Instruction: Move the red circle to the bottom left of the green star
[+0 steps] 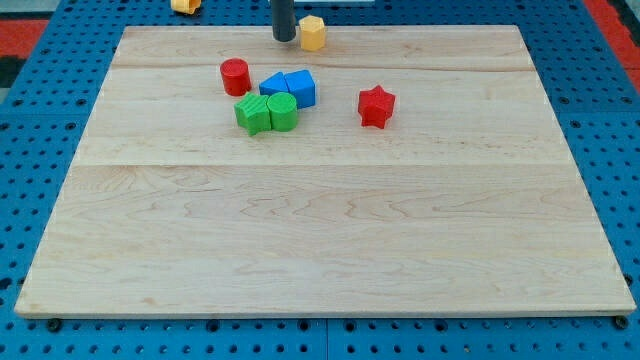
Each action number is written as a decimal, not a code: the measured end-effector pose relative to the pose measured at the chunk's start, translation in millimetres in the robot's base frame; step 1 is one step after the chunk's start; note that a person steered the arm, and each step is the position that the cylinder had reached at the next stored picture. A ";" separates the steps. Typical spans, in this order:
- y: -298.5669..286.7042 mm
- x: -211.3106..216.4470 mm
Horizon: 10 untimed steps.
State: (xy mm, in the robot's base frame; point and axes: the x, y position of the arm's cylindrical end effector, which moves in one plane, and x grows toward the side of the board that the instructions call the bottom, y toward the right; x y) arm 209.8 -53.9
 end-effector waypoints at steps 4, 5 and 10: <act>-53.5 84.9; -80.6 107.5; -134.9 207.0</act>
